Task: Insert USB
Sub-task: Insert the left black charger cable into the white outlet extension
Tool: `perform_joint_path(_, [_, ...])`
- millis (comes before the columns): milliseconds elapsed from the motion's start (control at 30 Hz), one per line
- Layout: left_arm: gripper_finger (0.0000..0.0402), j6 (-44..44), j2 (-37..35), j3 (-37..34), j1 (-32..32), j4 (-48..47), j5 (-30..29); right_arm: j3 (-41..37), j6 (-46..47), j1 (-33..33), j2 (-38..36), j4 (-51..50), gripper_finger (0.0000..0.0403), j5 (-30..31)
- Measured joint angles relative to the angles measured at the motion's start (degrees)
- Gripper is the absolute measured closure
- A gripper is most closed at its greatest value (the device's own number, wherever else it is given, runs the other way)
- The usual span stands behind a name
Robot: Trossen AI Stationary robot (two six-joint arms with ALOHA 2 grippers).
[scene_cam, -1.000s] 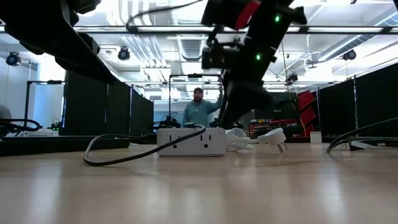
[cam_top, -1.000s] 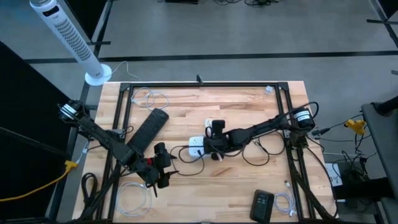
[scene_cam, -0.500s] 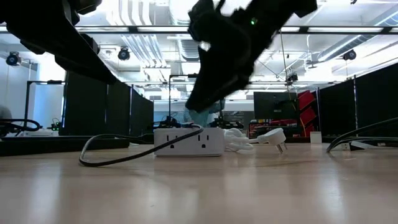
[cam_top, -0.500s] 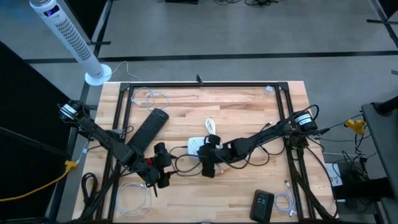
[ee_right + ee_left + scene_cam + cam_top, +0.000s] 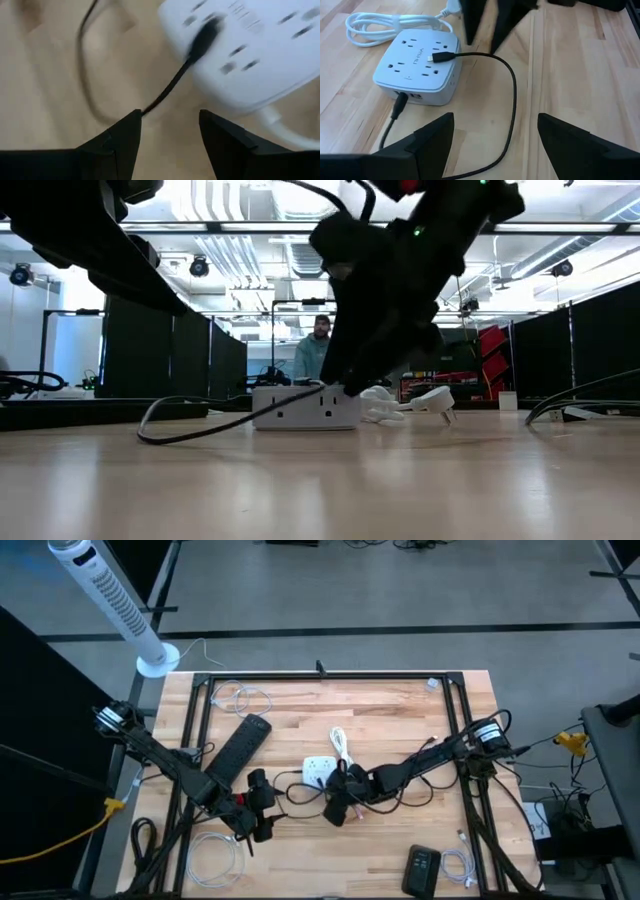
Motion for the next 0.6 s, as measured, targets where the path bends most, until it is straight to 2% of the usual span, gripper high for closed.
perform_joint_path(100, [0.0125, 0.15, 0.00, -0.02, 0.00, -0.02, 0.00, 0.00, -0.73, 0.12, 0.00, 0.47, 0.0217, -2.36])
perform_joint_path(300, [0.0125, 0.17, 0.01, -0.02, 0.00, 0.02, 0.00, -0.21, 1.31, -0.10, 1.15, 1.86, 0.0217, 1.40])
perform_joint_path(433, [0.0125, 0.17, 0.02, -0.02, 0.00, 0.01, 0.00, -0.22, 2.91, -0.14, 3.72, 5.86, 0.0217, -1.88])
perform_joint_path(600, [0.0125, -0.33, 0.02, -0.09, 0.00, 0.04, -0.02, 0.50, -3.61, -0.30, 5.27, 9.79, 0.0232, -1.65])
